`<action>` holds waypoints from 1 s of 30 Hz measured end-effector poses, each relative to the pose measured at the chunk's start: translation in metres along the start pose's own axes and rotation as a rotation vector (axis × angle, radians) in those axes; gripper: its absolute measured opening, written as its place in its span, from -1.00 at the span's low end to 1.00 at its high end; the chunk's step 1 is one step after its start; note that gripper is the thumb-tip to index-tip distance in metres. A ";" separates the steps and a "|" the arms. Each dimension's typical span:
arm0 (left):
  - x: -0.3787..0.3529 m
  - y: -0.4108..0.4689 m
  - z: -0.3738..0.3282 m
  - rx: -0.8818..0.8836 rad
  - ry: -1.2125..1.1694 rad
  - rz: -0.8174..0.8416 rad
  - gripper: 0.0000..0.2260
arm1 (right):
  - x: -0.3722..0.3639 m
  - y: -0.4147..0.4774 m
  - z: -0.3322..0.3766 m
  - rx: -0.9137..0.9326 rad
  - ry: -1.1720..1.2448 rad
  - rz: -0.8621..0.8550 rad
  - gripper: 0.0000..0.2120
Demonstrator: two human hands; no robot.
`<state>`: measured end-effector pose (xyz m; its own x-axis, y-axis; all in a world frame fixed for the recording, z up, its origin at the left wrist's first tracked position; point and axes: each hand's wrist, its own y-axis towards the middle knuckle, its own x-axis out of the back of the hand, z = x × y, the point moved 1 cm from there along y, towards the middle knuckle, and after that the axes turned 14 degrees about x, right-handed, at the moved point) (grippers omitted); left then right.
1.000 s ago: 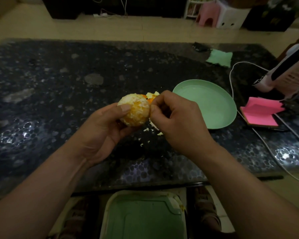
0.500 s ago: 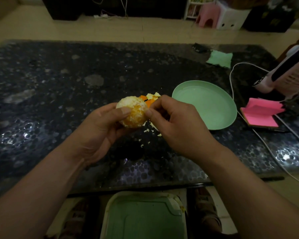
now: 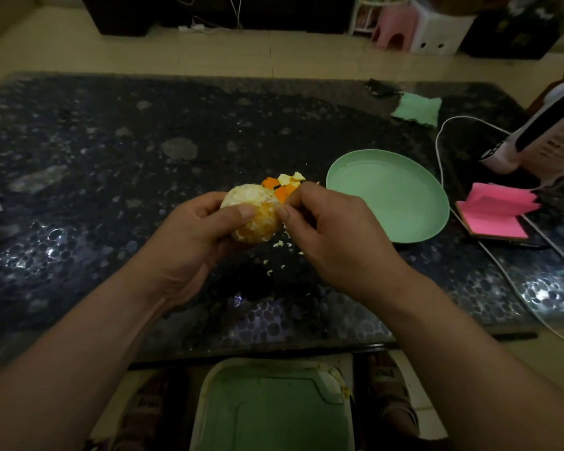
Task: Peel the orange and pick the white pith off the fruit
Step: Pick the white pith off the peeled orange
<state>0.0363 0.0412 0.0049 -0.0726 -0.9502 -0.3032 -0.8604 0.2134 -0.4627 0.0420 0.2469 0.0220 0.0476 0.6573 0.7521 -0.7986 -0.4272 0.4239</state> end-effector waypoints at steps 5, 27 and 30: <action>0.001 0.002 0.001 -0.003 -0.017 0.022 -0.53 | 0.000 0.000 0.000 -0.050 0.077 -0.002 -0.86; 0.001 0.004 0.005 0.043 -0.056 0.084 -0.56 | 0.001 0.000 0.002 -0.025 0.103 -0.094 -0.87; 0.003 0.004 0.003 0.045 -0.070 0.070 -0.57 | 0.005 -0.001 0.002 -0.067 0.192 -0.053 -0.88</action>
<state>0.0344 0.0403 -0.0003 -0.0953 -0.9147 -0.3928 -0.8308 0.2904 -0.4748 0.0444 0.2499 0.0262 -0.0191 0.7866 0.6172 -0.8364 -0.3508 0.4212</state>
